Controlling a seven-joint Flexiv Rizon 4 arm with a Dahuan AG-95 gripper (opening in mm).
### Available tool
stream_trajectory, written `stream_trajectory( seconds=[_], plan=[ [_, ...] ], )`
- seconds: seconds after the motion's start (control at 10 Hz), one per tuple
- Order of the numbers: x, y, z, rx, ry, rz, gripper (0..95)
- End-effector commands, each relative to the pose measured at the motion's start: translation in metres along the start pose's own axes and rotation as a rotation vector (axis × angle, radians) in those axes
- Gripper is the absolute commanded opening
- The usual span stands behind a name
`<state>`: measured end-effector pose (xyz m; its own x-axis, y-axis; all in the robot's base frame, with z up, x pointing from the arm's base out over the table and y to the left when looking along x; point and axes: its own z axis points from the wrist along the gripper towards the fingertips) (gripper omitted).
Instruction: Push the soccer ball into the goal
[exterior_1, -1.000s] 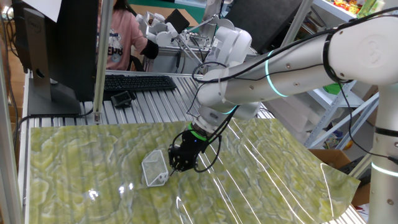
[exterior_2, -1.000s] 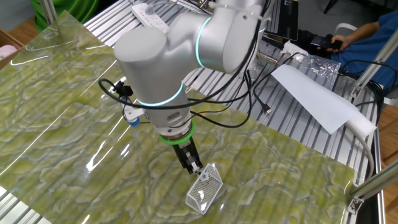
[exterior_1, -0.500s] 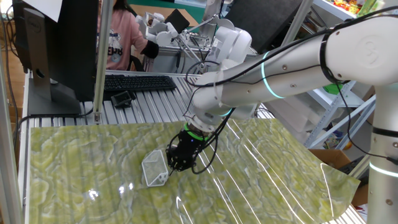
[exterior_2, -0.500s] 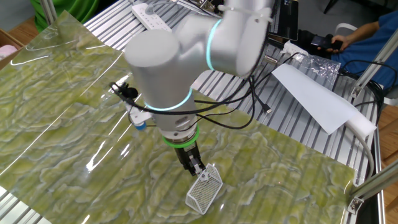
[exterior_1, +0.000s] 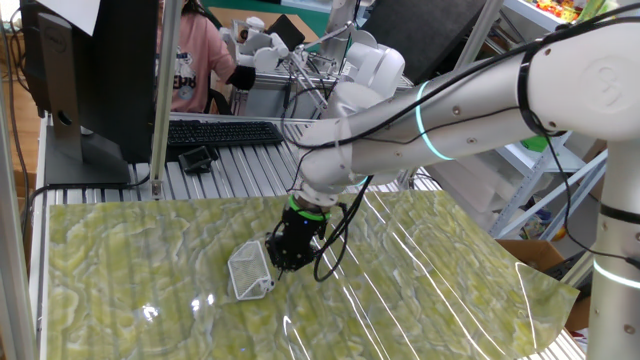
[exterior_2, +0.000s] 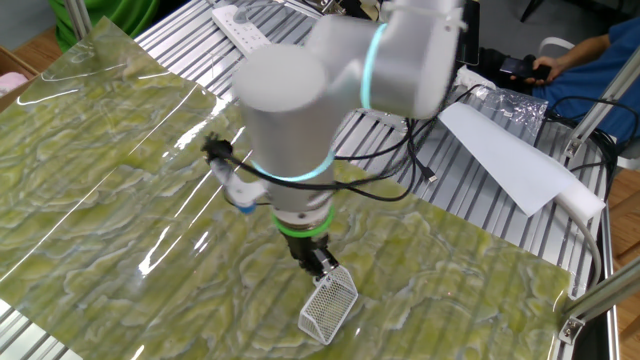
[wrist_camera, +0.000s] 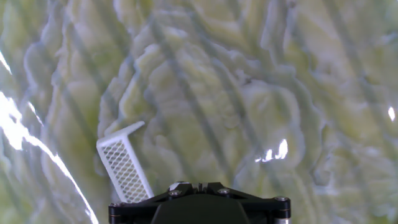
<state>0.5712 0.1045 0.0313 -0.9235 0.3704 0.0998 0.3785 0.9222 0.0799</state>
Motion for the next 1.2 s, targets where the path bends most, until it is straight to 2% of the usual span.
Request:
stream_trajectory(
  seconds=[0.1, 0.4, 0.7, 1.2],
  plan=[
    [0.001, -0.004, -0.005, 0.112, -0.034, -0.136, 0.0],
    [0.003, -0.006, -0.01, 0.125, -0.034, -0.203, 0.0],
    [0.005, -0.012, -0.017, 0.121, -0.031, -0.205, 0.0],
    [0.008, -0.028, -0.015, 0.116, -0.03, -0.21, 0.0]
  ],
)
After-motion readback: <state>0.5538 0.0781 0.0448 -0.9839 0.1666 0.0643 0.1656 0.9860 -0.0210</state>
